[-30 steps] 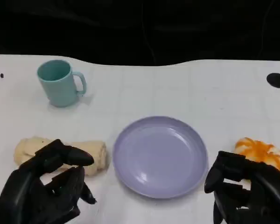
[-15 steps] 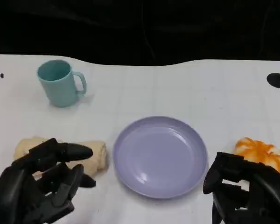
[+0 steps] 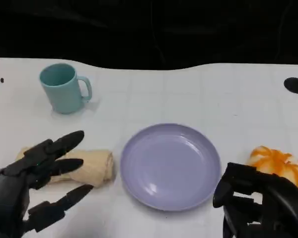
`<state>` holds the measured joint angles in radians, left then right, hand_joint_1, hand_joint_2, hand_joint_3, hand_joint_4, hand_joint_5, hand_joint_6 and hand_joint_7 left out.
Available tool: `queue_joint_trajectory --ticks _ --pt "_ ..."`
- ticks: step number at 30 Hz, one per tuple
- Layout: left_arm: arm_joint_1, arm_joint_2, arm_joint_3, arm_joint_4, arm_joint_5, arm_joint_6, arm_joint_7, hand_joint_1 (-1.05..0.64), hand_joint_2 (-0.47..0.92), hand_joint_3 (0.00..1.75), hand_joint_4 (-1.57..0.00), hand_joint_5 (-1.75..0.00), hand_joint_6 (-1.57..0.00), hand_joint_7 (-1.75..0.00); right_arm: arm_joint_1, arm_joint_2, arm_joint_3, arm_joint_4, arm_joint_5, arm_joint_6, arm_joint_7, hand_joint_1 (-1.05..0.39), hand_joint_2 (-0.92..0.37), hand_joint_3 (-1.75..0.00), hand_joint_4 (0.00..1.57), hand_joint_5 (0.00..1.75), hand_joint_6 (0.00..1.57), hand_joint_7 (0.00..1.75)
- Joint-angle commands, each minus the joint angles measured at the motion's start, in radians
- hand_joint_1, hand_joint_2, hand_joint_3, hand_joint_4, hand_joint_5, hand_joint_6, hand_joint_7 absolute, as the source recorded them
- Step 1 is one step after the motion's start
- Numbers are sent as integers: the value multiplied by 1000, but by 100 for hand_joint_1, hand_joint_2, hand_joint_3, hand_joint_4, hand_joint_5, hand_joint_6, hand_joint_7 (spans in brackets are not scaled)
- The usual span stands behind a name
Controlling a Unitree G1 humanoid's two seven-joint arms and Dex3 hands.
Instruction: Grasp the towel on the left side of the plate with the left hand and place it into the plate.
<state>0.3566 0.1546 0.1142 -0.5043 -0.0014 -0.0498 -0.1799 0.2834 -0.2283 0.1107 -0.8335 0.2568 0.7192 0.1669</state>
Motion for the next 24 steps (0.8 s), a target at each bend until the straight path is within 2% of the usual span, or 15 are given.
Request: queue_joint_trajectory --ticks 1,5,8,11,18,24 --pt "-22 53 -7 -17 116 -14 12 -39 90 2 -35 -46 -44 0 -3 0 -11 -17 9 10 -7 -5 -52 -128 73 175 63 160" --pt "-50 116 -31 -81 234 80 -27 -46 91 1 -28 -41 -35 0 -4 -3 -15 -16 12 7 -3 -6 -52 -129 72 175 63 160" --pt "-95 185 -72 -125 366 191 -83 -49 92 2 -21 -39 -33 0 -3 -6 -18 -13 15 5 3 -4 -52 -130 73 175 63 160" --pt "-140 231 -115 -127 499 241 -105 -50 92 2 -21 -38 -34 -1 0 -8 -22 -14 16 6 6 -6 -51 -131 73 175 62 160" --pt "-294 346 -232 -7 746 267 -192 -56 92 4 -19 -31 -26 0 7 -11 -27 -28 20 23 5 -7 -50 -132 71 175 62 160" --pt "-425 373 -327 147 903 290 -252 -57 90 1 -21 -27 -28 -1 16 -10 -24 -39 16 23 3 -7 -50 -131 72 175 63 159"
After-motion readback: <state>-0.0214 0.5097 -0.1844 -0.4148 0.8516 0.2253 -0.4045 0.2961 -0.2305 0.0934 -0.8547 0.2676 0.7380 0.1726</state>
